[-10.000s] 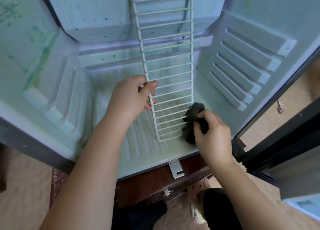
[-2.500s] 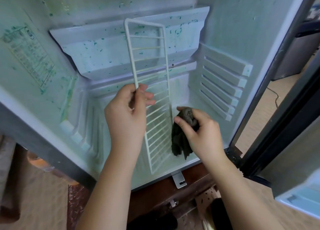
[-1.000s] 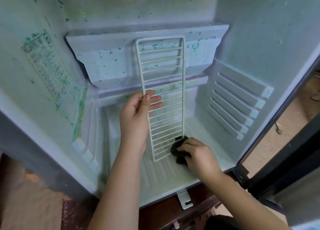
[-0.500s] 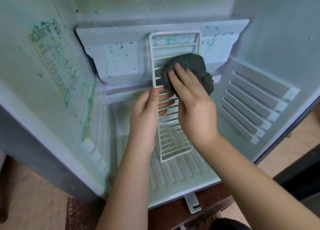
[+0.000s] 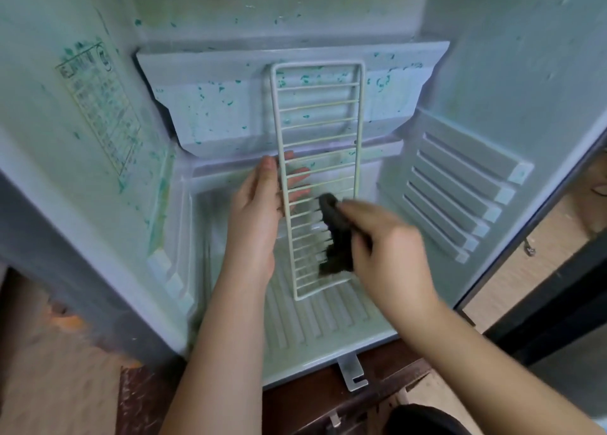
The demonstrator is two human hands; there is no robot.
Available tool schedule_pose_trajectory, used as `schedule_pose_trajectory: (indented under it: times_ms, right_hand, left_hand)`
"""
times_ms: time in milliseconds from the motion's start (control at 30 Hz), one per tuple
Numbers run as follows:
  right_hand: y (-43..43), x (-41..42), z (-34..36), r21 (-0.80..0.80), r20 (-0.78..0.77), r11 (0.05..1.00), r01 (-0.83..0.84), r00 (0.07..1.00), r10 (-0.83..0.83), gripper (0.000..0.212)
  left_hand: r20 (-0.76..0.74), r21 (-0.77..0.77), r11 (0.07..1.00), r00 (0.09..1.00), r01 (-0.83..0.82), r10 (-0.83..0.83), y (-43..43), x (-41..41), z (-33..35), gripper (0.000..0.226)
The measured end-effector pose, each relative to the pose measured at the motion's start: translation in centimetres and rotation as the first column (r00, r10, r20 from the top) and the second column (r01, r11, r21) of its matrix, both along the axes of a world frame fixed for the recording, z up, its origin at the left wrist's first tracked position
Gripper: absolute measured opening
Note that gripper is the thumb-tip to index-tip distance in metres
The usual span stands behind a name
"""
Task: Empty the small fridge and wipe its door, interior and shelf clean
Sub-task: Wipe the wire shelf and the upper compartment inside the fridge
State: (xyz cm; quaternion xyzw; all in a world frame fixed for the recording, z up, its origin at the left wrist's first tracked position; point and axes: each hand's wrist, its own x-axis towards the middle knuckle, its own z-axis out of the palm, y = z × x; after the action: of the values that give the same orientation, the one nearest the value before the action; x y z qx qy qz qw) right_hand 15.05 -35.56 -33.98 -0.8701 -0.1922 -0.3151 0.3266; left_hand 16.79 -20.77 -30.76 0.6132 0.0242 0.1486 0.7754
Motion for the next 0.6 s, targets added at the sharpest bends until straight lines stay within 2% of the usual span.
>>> schedule_pose_trajectory:
  times_ms: [67,133,200,267,333,400,600]
  right_hand:
    - [0.6,0.8,4.0,0.127,0.071,0.991,0.045,0.996,-0.054,0.043]
    - [2.0,2.0,7.2,0.168,0.195,0.985,0.026,0.979,-0.059,0.039]
    - [4.0,3.4,8.9,0.147,0.274,0.989,-0.028,0.962,-0.013,0.037]
    - [5.7,4.7,8.4,0.05,0.311,0.998,-0.038,0.95,0.021,0.035]
    - [6.3,5.0,6.3,-0.049,0.324,0.999,-0.006,0.946,0.021,0.036]
    - [5.9,4.7,4.2,-0.074,0.32,0.997,-0.007,0.947,0.03,0.036]
    - [4.8,2.6,0.0,-0.139,0.217,0.99,0.0,0.976,0.03,0.036]
  left_hand:
    - [-0.005,0.009,1.0,1.0,-0.01,0.01,0.0,0.1,0.0,0.04]
    - [-0.024,-0.023,1.0,1.0,-0.014,0.013,0.1,0.1,0.0,0.044]
    - [-0.057,-0.057,0.998,0.998,-0.019,0.015,0.1,0.3,0.0,0.05]
    - [-0.08,-0.089,0.996,0.997,-0.013,0.006,0.3,0.6,0.0,0.057]
    - [-0.06,-0.124,0.992,0.998,0.019,-0.027,0.6,0.7,0.1,0.063]
    - [-0.049,-0.132,0.99,0.997,0.048,-0.055,0.6,0.7,0.2,0.065]
    - [-0.042,-0.087,0.994,0.997,0.06,-0.064,0.7,0.1,0.2,0.046]
